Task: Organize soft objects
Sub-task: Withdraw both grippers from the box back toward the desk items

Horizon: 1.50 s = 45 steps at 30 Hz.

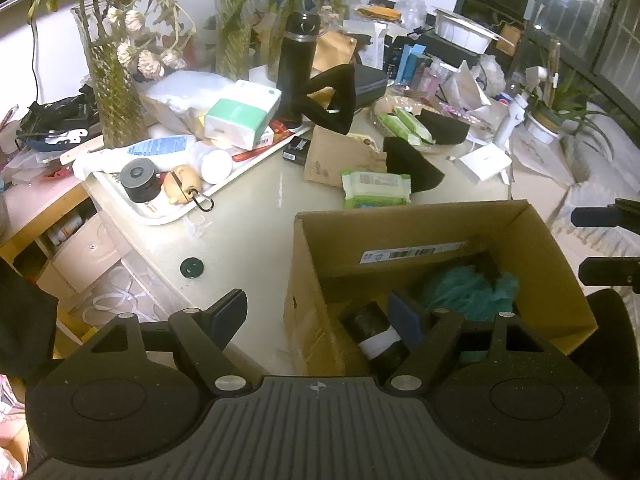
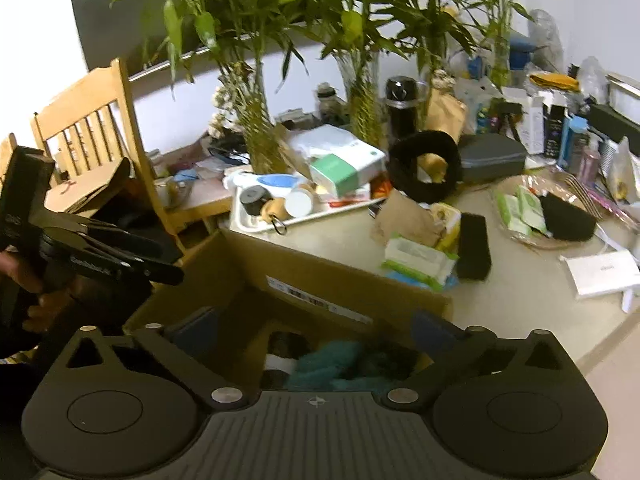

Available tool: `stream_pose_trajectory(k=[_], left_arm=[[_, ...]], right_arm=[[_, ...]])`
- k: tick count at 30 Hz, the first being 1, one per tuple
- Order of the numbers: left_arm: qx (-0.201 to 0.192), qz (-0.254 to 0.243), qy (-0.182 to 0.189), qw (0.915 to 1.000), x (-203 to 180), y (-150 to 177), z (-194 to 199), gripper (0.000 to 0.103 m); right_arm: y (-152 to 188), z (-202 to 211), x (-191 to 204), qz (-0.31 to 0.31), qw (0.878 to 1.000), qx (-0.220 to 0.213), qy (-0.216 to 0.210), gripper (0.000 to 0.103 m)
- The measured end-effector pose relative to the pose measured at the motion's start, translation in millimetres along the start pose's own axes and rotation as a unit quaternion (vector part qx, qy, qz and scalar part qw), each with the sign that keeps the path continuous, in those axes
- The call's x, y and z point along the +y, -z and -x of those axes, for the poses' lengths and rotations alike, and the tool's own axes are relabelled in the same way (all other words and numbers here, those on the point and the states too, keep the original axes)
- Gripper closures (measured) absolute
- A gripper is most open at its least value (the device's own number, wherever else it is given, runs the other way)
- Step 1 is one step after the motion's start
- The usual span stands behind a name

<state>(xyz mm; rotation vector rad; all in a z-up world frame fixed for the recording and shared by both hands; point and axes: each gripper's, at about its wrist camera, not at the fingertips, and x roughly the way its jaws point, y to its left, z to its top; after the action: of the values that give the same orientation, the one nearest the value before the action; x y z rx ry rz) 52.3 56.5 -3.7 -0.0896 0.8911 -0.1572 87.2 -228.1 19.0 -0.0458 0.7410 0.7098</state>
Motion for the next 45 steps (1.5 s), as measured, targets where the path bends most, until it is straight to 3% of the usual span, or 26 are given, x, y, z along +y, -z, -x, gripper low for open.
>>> stream_pose_trajectory(k=[21, 34, 39, 45], left_arm=[[-0.017, -0.013, -0.010, 0.9997, -3, 3, -9, 0.026], [-0.038, -0.013, 0.006, 0.9992, -3, -6, -10, 0.026], [-0.050, -0.012, 0.004, 0.9987, -4, -11, -11, 0.012], [-0.059, -0.012, 0.008, 0.9981, -3, -22, -14, 0.010]], right_arm=[[33, -12, -29, -0.077, 0.993, 0.014, 0.088, 0.000], [18, -16, -26, -0.057, 0.985, 0.027, 0.159, 0.000], [9, -20, -31, -0.053, 0.980, 0.035, 0.190, 0.000], [4, -20, -44, -0.051, 0.978, 0.034, 0.200, 0.000]])
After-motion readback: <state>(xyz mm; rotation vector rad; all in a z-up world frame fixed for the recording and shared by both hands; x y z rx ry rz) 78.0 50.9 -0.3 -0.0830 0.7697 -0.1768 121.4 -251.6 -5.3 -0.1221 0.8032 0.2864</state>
